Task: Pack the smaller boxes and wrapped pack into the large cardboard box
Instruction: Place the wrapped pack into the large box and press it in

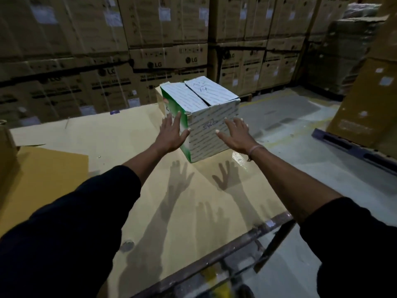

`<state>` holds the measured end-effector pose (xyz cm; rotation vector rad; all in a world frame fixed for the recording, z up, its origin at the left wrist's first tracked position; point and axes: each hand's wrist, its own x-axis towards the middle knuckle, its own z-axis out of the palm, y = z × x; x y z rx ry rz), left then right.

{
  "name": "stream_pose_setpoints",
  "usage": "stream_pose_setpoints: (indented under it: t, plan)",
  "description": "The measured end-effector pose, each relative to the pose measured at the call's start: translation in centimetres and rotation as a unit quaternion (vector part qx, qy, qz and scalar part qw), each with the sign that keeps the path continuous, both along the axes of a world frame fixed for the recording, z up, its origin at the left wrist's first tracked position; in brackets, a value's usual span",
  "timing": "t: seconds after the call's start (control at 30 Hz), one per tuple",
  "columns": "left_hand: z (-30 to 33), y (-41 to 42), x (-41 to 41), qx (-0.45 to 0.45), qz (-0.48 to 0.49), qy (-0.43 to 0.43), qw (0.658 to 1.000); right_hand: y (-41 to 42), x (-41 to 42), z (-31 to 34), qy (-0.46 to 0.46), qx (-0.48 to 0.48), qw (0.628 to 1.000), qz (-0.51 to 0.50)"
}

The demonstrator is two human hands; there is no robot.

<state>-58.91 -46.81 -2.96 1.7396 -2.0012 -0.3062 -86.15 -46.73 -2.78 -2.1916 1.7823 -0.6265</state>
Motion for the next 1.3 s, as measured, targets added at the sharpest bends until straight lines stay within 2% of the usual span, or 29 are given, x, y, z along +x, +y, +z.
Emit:
stream_pose_setpoints:
  t: [0.2, 0.4, 0.57, 0.63, 0.77, 1.07, 1.3]
  plan:
    - [0.8, -7.3, -2.8, 0.019, 0.072, 0.048, 0.996, -11.8, -1.2, 1.4, 0.025, -0.020, 0.998, 0.057]
    - [3.3, -15.3, -5.4, 0.048, 0.141, 0.123, 0.981, -22.7, -2.7, 5.8, 0.021, -0.017, 0.999, 0.046]
    - [3.5, -20.6, -6.8, 0.088, 0.218, 0.181, 0.955, -31.8, -3.6, 6.3, 0.044, 0.049, 0.995, 0.070]
    - [2.4, -21.2, -6.7, 0.078, 0.241, 0.177, 0.951, -33.6, -4.2, 4.6, 0.014, 0.097, 0.989, 0.108]
    - [1.6, -21.0, -6.2, 0.032, 0.248, 0.212, 0.945, -34.9, -5.2, 1.8, -0.095, 0.108, 0.978, 0.153]
    - [2.3, -18.7, -7.1, 0.020, 0.224, 0.242, 0.944, -32.5, -6.2, 2.3, -0.094, 0.073, 0.972, 0.201]
    - [1.3, -12.3, -9.0, -0.045, 0.179, 0.269, 0.945, -25.2, -8.4, 1.5, -0.136, -0.008, 0.971, 0.199]
